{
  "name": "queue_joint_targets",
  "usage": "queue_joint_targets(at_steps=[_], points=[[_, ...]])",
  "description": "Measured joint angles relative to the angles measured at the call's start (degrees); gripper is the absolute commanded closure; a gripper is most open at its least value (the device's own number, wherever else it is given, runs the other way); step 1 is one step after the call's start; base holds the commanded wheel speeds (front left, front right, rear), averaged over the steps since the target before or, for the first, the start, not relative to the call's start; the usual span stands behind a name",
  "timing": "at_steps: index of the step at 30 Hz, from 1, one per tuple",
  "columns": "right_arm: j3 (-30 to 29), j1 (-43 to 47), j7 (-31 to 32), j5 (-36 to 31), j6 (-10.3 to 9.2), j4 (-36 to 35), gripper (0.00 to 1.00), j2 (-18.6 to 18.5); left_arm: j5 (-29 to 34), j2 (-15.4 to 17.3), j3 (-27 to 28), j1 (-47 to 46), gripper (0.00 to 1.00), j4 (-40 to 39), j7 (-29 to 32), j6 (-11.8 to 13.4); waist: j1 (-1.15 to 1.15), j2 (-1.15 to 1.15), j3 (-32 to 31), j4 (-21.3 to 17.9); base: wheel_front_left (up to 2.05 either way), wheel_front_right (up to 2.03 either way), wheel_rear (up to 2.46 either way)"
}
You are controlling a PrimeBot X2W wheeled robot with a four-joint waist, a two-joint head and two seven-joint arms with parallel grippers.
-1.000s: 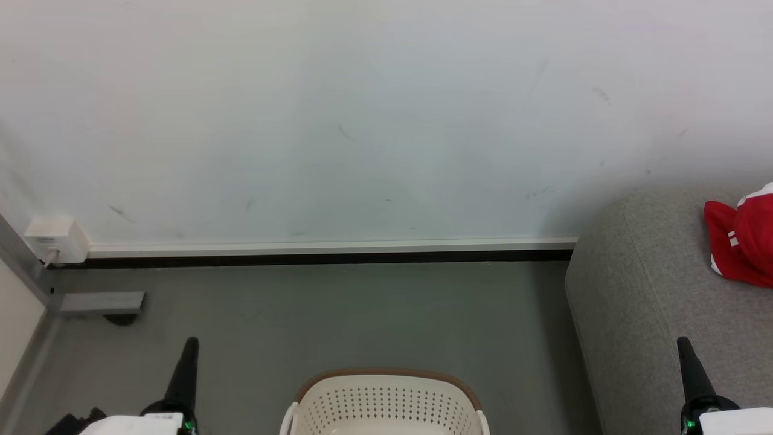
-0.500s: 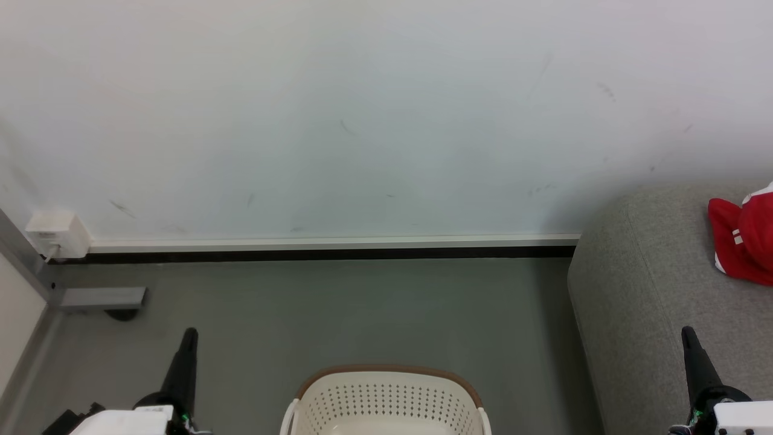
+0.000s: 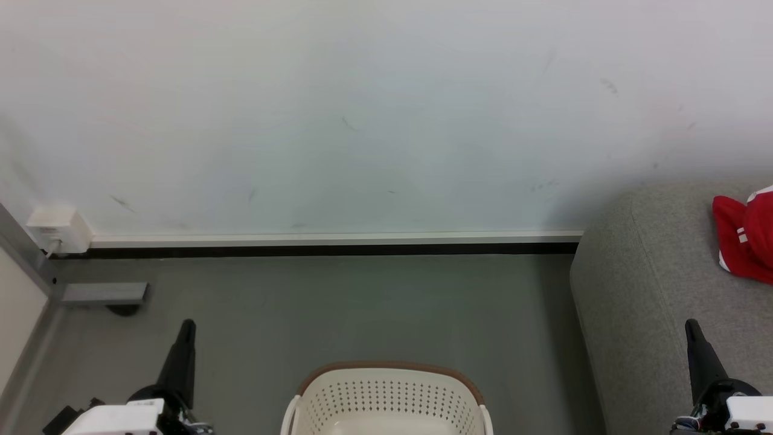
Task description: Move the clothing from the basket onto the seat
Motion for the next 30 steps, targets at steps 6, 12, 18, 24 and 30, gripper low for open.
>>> queue_joint_targets(at_steps=[6, 12, 18, 24, 30], points=[[-0.2, -0.2, 0.1, 1.2, 0.0, -0.1, 1.0, 0.0, -0.7, 0.0, 0.1, -0.2, 1.0, -0.1, 0.2, 0.0, 0.0, 0.0, 0.1, 0.0, 0.0, 0.0, 0.0], [-0.2, -0.2, 0.1, 1.2, 0.0, -0.1, 1.0, 0.0, -0.7, 0.0, 0.1, -0.2, 1.0, -0.1, 0.2, 0.0, 0.0, 0.0, 0.1, 0.0, 0.0, 0.0, 0.0], [-0.2, -0.2, 0.1, 1.2, 0.0, -0.1, 1.0, 0.0, -0.7, 0.0, 0.1, -0.2, 1.0, -0.1, 0.2, 0.0, 0.0, 0.0, 0.1, 0.0, 0.0, 0.0, 0.0], [-0.2, -0.2, 0.1, 1.2, 0.0, -0.1, 1.0, 0.0, -0.7, 0.0, 0.1, -0.2, 1.0, -0.1, 0.2, 0.0, 0.0, 0.0, 0.1, 0.0, 0.0, 0.0, 0.0], [-0.2, -0.2, 0.1, 1.2, 0.0, -0.1, 1.0, 0.0, -0.7, 0.0, 0.1, -0.2, 1.0, -0.1, 0.2, 0.0, 0.0, 0.0, 0.1, 0.0, 0.0, 0.0, 0.0]])
